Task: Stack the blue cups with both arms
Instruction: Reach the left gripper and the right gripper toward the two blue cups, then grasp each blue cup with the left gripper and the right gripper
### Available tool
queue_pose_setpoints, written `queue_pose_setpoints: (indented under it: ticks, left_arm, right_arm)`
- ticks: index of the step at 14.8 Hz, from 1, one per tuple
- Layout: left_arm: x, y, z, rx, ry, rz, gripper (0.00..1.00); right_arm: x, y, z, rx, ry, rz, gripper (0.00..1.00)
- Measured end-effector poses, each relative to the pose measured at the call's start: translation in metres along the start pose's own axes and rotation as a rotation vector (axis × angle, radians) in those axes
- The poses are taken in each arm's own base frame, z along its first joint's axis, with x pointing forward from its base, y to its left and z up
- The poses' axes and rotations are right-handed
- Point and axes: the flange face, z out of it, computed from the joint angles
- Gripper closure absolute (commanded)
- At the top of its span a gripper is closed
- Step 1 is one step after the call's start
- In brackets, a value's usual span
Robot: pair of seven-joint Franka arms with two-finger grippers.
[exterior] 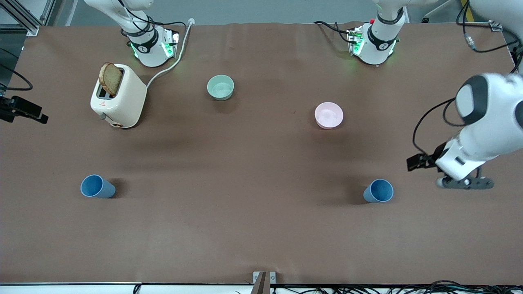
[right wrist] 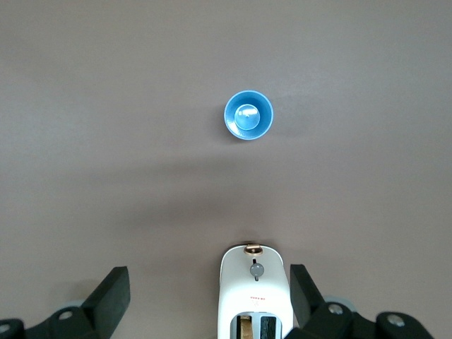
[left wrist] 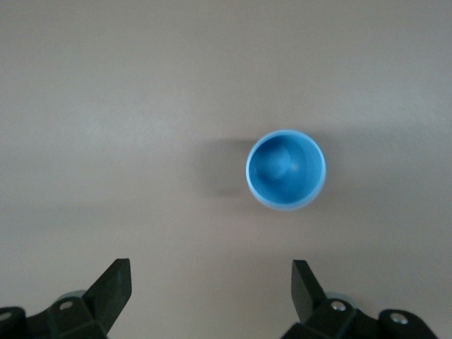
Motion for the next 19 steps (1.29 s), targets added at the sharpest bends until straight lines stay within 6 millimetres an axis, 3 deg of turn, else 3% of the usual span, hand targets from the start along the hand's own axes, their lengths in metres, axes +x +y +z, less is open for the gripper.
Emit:
queue_pose_setpoints:
  ticks: [3, 6, 8, 10, 11, 13, 16, 19]
  left_arm:
    - [0.016, -0.001, 0.069, -0.009, 0.03, -0.007, 0.07]
    - [0.021, 0.003, 0.112, -0.016, 0.029, -0.027, 0.27]
    - [0.02, 0.007, 0.127, -0.018, 0.014, -0.031, 0.6]
    - [0.019, 0.008, 0.14, -0.019, -0.004, -0.032, 0.87]
    - [0.018, 0.008, 0.145, -0.019, -0.01, -0.032, 0.95]
    - [0.019, 0.008, 0.149, -0.02, -0.013, -0.032, 1.0]
    - [0.022, 0.012, 0.145, -0.024, -0.002, -0.045, 1.0]
    - [0.027, 0.043, 0.129, -0.045, 0.019, -0.079, 1.0]
  right_arm:
    - [0.027, 0.007, 0.034, -0.007, 0.006, 0.011, 0.0]
    - [0.063, 0.017, 0.083, -0.019, 0.039, 0.004, 0.0]
    - [0.085, 0.03, 0.126, -0.028, 0.045, -0.011, 0.0]
    - [0.104, 0.047, 0.176, -0.036, 0.042, -0.026, 0.0]
    - [0.112, 0.054, 0.199, -0.04, 0.04, -0.038, 0.0]
    - [0.12, 0.066, 0.24, -0.042, 0.021, -0.063, 0.0]
    - [0.124, 0.075, 0.284, 0.013, -0.015, -0.04, 0.02]
    - [0.126, 0.076, 0.318, 0.039, -0.03, -0.025, 0.11]
